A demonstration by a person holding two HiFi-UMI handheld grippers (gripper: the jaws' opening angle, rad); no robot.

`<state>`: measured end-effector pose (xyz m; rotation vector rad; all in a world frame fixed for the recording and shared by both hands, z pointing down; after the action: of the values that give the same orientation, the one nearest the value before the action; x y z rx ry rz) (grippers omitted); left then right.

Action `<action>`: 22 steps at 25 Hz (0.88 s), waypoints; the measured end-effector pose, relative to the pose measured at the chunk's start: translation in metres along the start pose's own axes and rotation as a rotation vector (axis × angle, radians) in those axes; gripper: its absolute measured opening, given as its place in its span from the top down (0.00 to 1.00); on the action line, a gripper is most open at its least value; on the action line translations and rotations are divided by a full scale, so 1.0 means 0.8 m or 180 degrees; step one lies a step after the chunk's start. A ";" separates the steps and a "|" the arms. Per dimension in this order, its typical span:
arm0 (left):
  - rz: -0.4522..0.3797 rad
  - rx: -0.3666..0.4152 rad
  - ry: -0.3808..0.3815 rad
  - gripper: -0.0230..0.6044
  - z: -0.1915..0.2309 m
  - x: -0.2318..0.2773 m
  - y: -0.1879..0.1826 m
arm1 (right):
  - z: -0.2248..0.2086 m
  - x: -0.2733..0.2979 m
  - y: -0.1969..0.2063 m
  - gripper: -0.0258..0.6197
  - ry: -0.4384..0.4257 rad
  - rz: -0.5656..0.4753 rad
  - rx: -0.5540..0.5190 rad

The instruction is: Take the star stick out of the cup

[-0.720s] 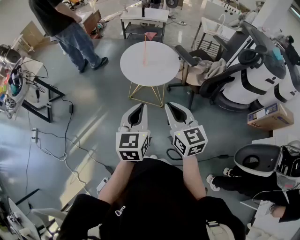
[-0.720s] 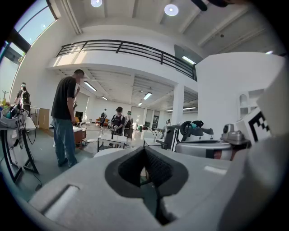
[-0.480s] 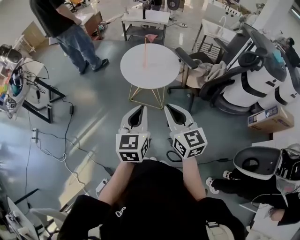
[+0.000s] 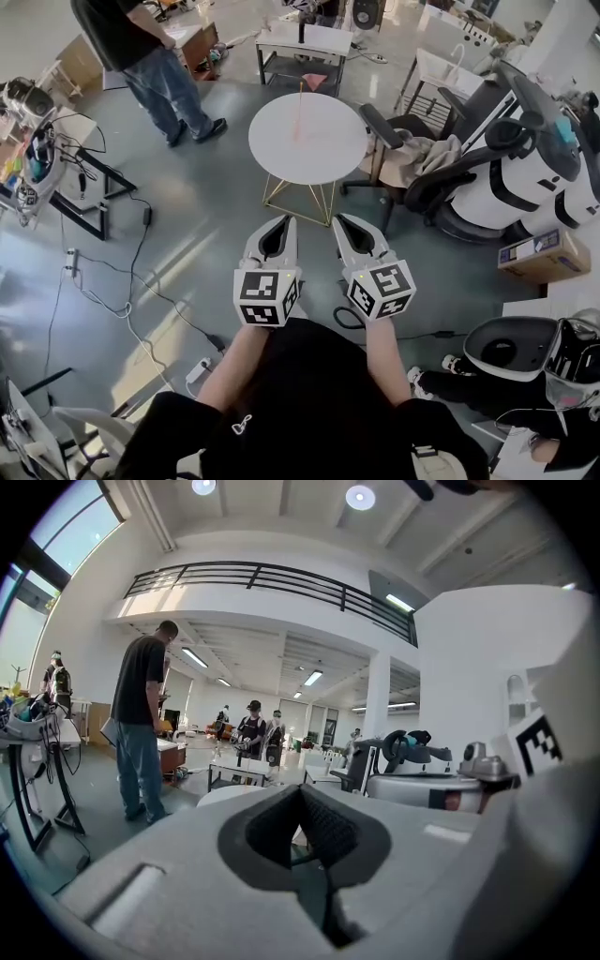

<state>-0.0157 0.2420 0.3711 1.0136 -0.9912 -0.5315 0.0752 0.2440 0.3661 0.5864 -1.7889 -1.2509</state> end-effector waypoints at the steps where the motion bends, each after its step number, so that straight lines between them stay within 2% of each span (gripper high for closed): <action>1: 0.0004 -0.0010 -0.0009 0.96 0.003 0.002 0.001 | -0.002 0.003 0.000 0.95 -0.0003 0.0011 -0.0007; 11: -0.0017 -0.0081 -0.0092 0.96 0.032 0.037 -0.020 | -0.042 0.039 -0.025 0.95 0.0007 -0.0002 0.0005; 19: 0.0134 -0.0177 -0.0164 0.96 0.084 0.100 -0.023 | -0.081 0.112 -0.024 0.95 -0.0024 0.0069 0.0175; 22: 0.0294 -0.0261 -0.0055 0.96 0.097 0.129 -0.012 | -0.099 0.130 -0.017 0.95 0.0037 0.0087 0.0322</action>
<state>-0.0337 0.1241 0.4206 0.8873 -1.0185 -0.5012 0.0862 0.1188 0.4035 0.6227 -1.8528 -1.1415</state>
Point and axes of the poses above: the fingertips, and each gripper's own axes: x forward along the fingers, z to its left, y out of its underside, the point moved 1 cm from there along -x, backward along the fingers, and after that the axes turned 14 degrees about z, right-handed, at the moved point
